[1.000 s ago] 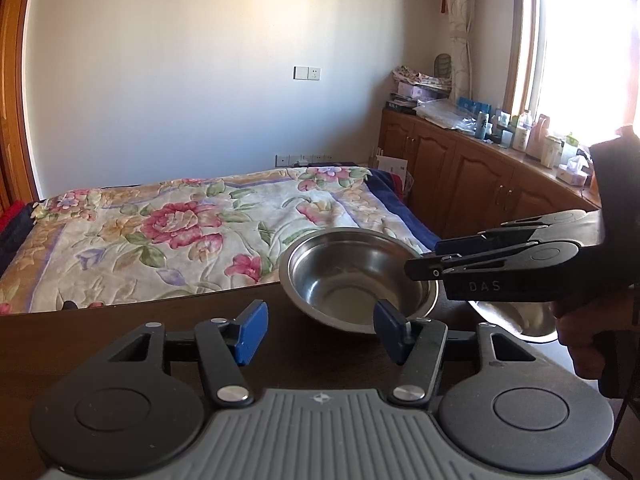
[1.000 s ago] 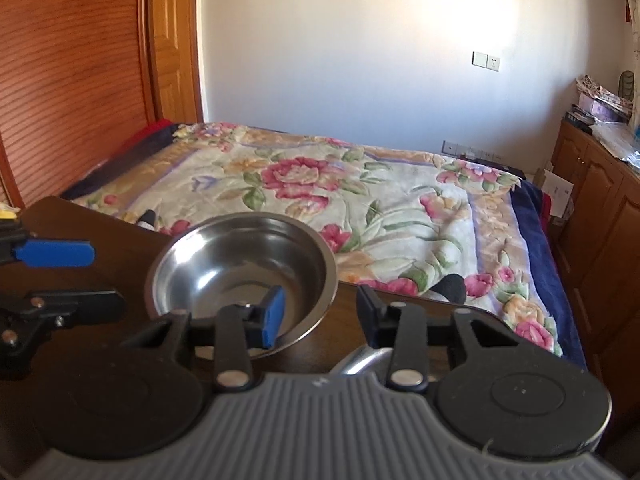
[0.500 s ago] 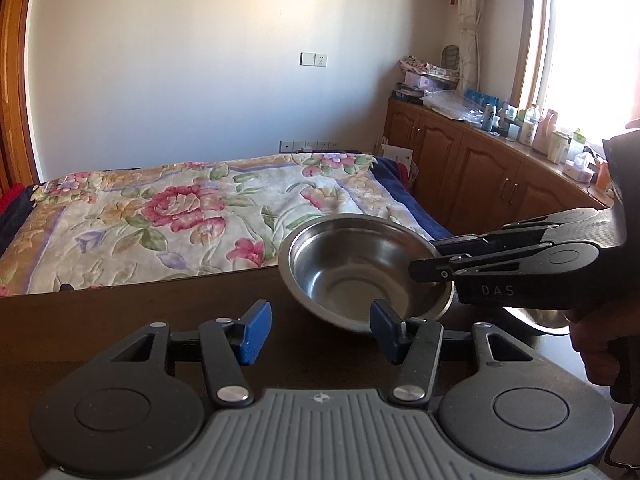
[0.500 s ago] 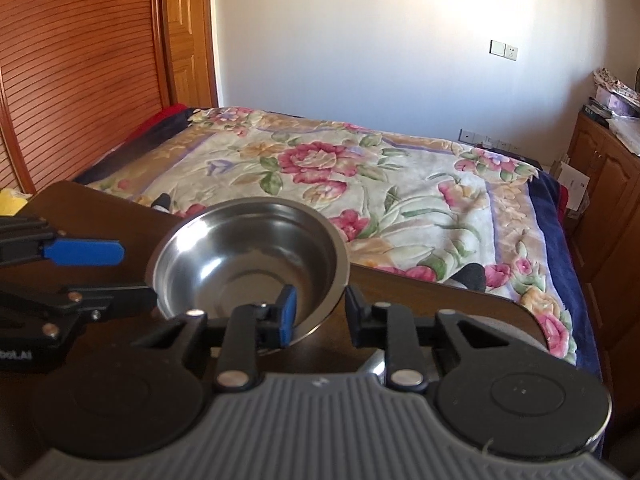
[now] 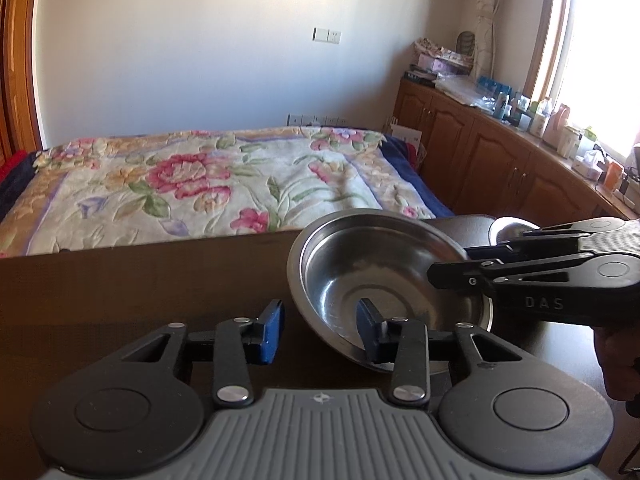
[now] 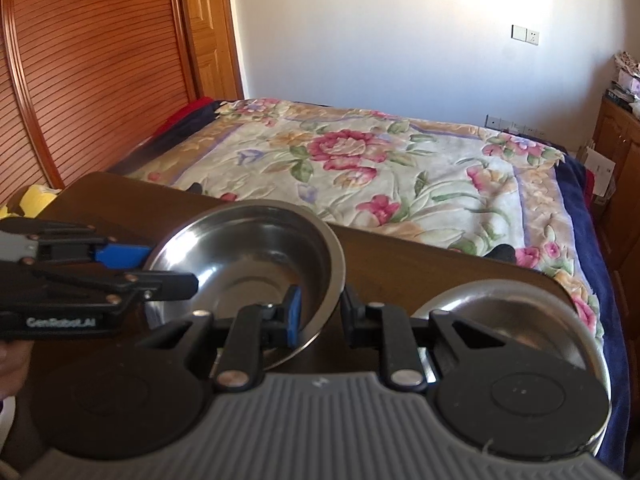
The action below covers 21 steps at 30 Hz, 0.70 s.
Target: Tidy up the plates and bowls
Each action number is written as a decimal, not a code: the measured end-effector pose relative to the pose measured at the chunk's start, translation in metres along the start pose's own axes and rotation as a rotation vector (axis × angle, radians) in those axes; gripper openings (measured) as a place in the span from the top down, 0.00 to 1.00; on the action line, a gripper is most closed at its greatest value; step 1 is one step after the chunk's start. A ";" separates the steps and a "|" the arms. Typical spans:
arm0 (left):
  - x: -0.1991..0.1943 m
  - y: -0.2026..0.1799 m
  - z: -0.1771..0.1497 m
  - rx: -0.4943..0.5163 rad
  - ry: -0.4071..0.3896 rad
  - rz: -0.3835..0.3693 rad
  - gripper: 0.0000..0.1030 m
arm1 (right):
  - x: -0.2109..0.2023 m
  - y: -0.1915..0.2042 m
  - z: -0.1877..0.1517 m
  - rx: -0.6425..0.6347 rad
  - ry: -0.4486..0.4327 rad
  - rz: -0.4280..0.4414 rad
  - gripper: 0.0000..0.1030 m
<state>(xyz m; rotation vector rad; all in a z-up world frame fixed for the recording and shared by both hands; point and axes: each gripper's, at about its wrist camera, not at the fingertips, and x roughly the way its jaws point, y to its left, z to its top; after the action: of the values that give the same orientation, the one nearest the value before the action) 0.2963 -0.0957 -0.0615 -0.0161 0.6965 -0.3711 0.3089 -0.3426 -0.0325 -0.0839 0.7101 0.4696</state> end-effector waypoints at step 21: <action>-0.048 -0.016 0.003 0.015 -0.046 -0.026 0.83 | -0.043 0.007 -0.001 0.064 -0.060 0.004 0.86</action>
<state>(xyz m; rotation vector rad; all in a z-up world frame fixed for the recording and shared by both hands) 0.2584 -0.0949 -0.0270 -0.0198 0.6485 -0.3999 0.2771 -0.3527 -0.0048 -0.0082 0.6662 0.4508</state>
